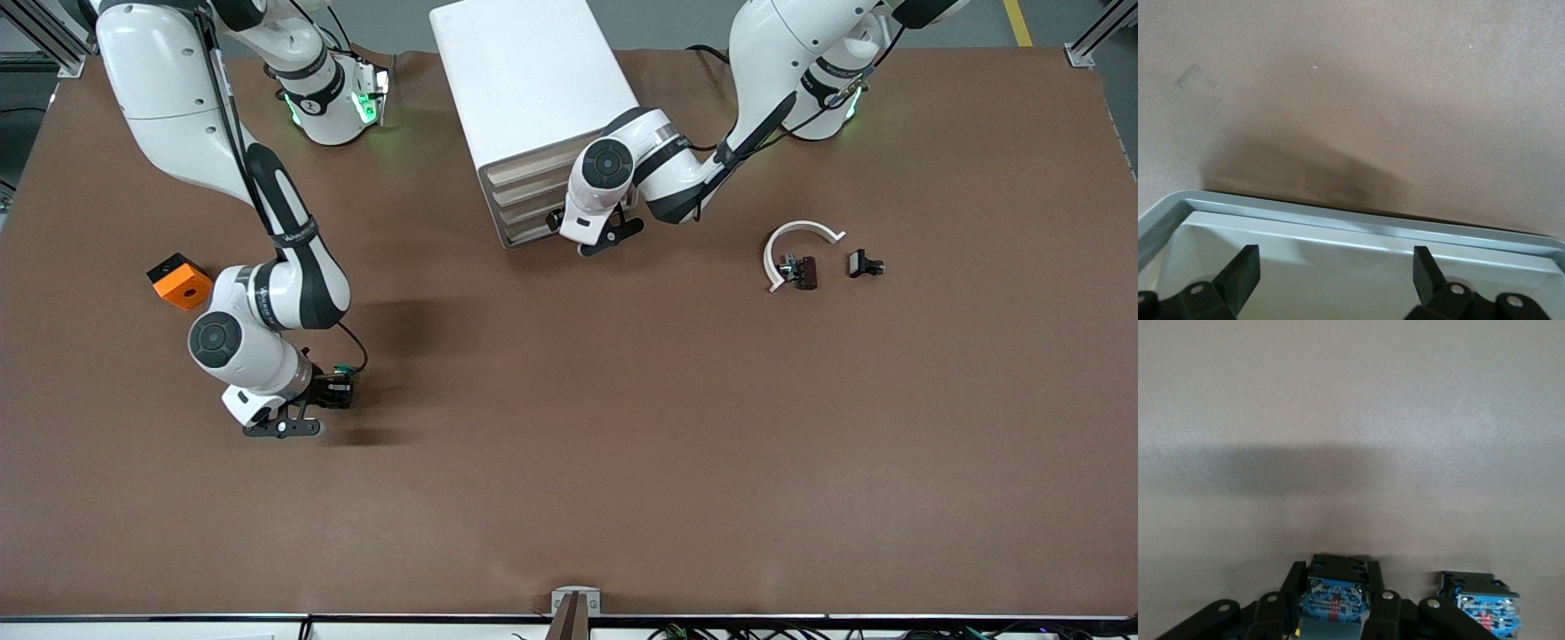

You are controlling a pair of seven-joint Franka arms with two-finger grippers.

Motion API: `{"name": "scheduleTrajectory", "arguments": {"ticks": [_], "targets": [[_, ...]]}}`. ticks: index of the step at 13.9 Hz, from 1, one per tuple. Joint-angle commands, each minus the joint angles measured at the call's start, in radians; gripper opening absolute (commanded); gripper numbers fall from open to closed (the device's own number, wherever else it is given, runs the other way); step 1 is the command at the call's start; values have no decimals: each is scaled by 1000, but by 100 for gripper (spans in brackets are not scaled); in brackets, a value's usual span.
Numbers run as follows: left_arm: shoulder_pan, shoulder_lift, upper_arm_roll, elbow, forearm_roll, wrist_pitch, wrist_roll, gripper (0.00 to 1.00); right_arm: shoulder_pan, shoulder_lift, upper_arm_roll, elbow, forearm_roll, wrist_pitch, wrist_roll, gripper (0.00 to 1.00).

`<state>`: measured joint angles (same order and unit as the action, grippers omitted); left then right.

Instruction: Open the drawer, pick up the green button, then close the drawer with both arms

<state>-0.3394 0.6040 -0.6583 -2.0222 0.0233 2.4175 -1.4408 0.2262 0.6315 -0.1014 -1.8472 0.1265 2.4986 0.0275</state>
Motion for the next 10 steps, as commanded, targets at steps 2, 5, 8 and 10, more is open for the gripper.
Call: {"name": "scheduleTrajectory", "arguments": {"ticks": [2, 5, 8, 10], "targets": [[-9, 14, -9, 51, 0, -12, -99, 100, 2, -18, 12, -17, -5, 6, 1, 0], [11, 0, 84, 166, 15, -134, -92, 100, 19, -16, 11, -17, -5, 5, 5, 0], [11, -33, 212, 319, 17, -320, -92, 100, 18, -18, 11, -20, -5, -4, 3, 0], [16, -75, 297, 402, 62, -464, -90, 100, 16, -19, 11, -32, -5, -4, -3, 0]]}}
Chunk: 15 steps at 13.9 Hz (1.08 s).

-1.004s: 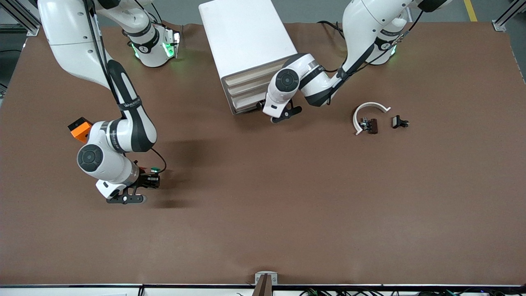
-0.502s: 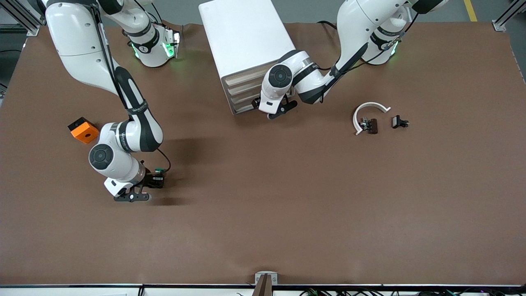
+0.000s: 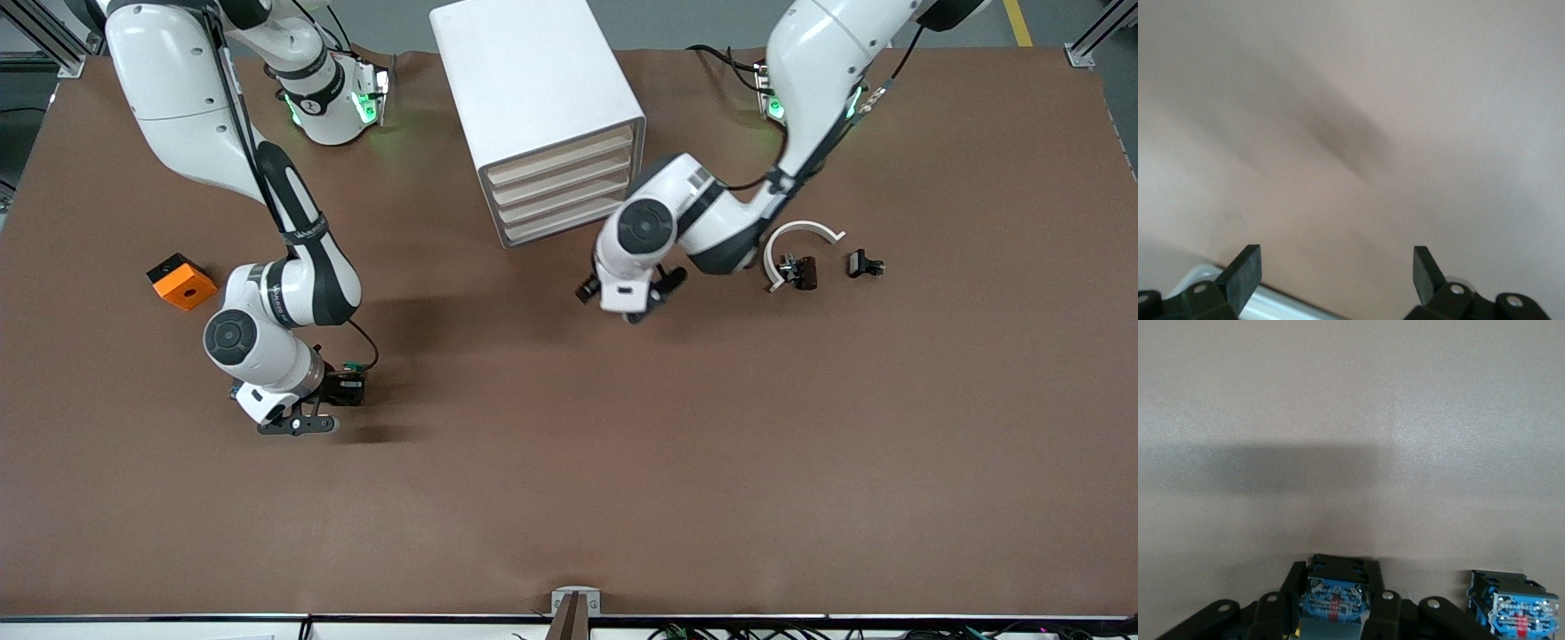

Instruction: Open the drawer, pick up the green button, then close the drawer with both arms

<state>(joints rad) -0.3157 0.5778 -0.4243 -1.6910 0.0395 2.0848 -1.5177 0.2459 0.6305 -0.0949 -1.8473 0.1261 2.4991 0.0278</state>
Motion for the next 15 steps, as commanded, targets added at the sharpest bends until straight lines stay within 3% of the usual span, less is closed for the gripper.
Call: {"name": "scheduleTrajectory", "arguments": {"ticks": [1, 2, 3, 4, 6, 10, 15], "targets": [[-3, -70, 87, 102, 87, -200, -12, 100, -5, -18, 4, -32, -5, -5, -6, 0], [12, -84, 103, 134, 147, -271, -7, 100, -7, -18, 4, -29, -5, -6, -8, 0], [30, -93, 107, 163, 204, -320, -4, 100, -10, -18, 4, -24, -5, -6, 1, 36], [61, -93, 107, 195, 247, -356, 14, 100, -10, -18, 4, -23, -3, -6, 6, 99], [113, -98, 105, 249, 257, -379, 88, 100, -17, -29, 4, 2, -3, -32, -2, 100], [243, -150, 104, 275, 249, -379, 337, 100, -68, -34, 1, 228, -13, -365, -17, 100], [386, -211, 101, 317, 241, -382, 860, 100, -109, -101, 3, 353, -89, -581, -29, 100]]}}
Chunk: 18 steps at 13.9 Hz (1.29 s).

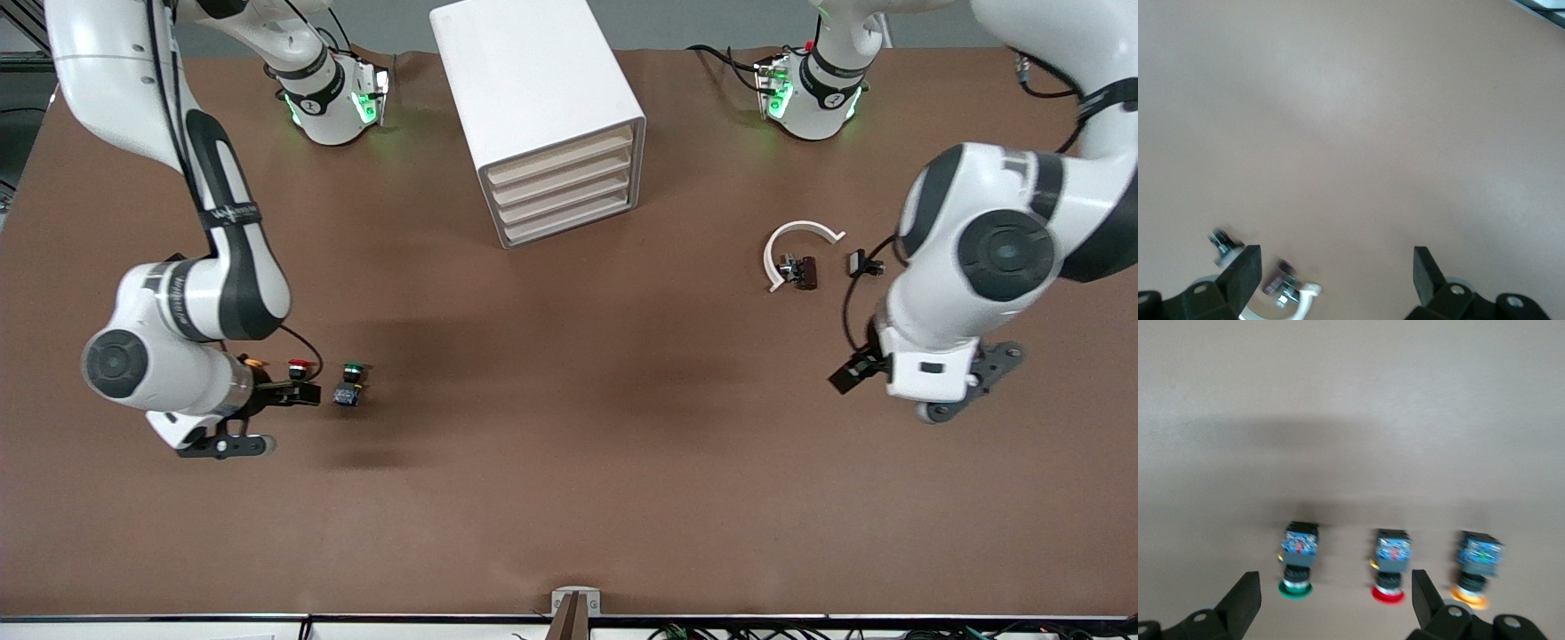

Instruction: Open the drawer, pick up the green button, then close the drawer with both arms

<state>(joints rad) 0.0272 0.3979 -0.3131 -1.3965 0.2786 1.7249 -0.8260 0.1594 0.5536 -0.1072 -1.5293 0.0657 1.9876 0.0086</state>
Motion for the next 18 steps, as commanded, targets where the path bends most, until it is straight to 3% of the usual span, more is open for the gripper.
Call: {"name": "scheduleTrajectory", "arguments": {"ticks": [1, 8, 12, 14, 18], "targets": [[66, -54, -9, 22, 2, -21, 229, 100, -30, -37, 14, 53, -35, -117, -10, 100], [203, -186, -12, 16, -45, -152, 554, 100, -86, -135, 11, 195, -89, -444, -15, 100], [312, -257, -14, -5, -203, -199, 703, 100, -106, -184, 11, 228, -115, -481, -7, 100], [319, -296, -14, -39, -216, -200, 737, 100, -122, -184, 14, 281, -110, -484, -6, 100], [294, -367, -3, -110, -217, -199, 740, 100, -127, -237, 18, 281, -98, -535, 42, 100]]}}
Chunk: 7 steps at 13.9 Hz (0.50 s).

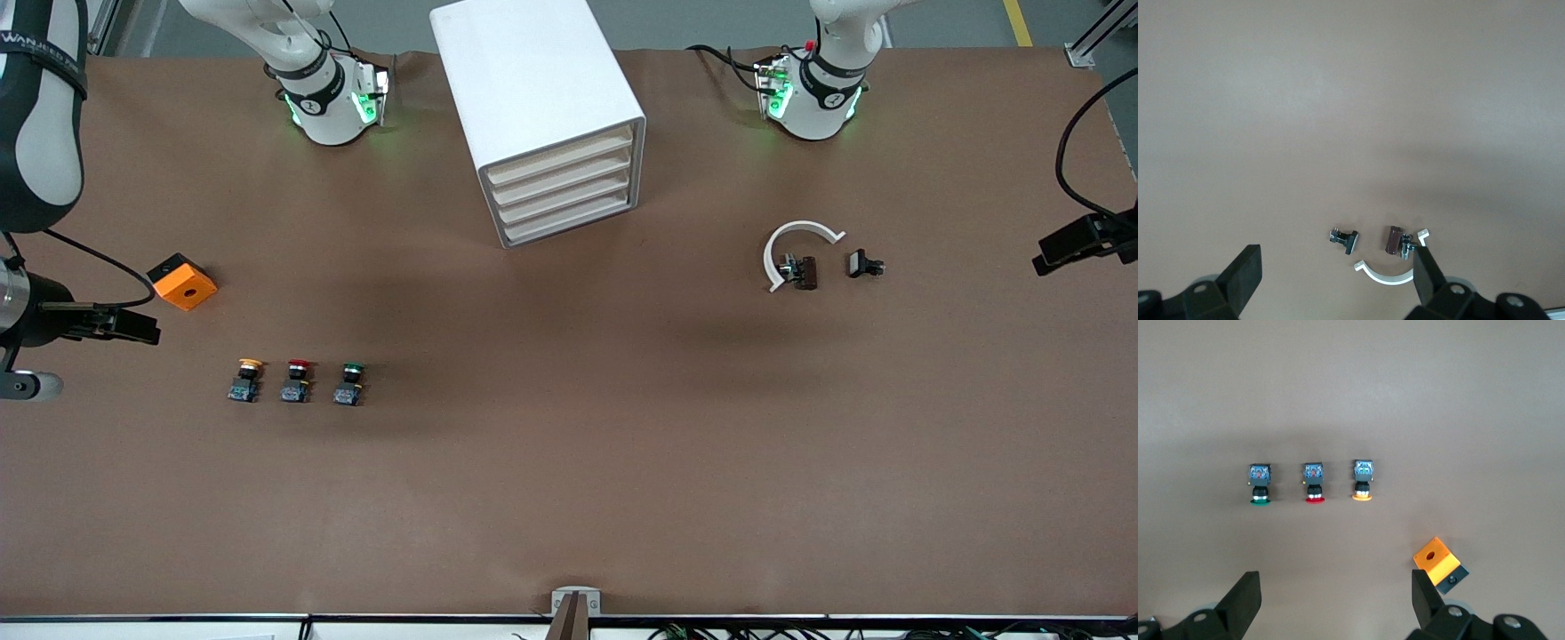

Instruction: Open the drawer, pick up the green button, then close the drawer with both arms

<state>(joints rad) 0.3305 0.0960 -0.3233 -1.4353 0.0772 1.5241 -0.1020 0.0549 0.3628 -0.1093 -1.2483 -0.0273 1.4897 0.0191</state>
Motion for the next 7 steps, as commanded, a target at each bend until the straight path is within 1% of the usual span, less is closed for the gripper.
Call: {"name": "scheduleTrajectory", "arguments": {"ticks": [1, 2, 3, 4, 5, 7], "targets": [[-57, -85, 39, -92, -19, 2, 16, 100, -18, -60, 20, -5, -6, -40, 36, 100], [-129, -113, 105, -134, -25, 1, 18, 100, -17, -82, 20, -13, -16, -37, 38, 100], [-205, -160, 168, -193, -48, 4, 16, 100, -20, -93, 20, -29, -14, -35, 38, 100], [-258, -189, 214, -233, -60, 19, 15, 100, -18, -110, 19, -36, -17, -39, 39, 100], [-277, -209, 228, -255, -60, 21, 15, 100, -20, -129, 19, -46, -20, -43, 39, 100], [-297, -260, 228, -299, -60, 21, 15, 100, -23, -185, 19, -86, -20, -37, 38, 100]]}}
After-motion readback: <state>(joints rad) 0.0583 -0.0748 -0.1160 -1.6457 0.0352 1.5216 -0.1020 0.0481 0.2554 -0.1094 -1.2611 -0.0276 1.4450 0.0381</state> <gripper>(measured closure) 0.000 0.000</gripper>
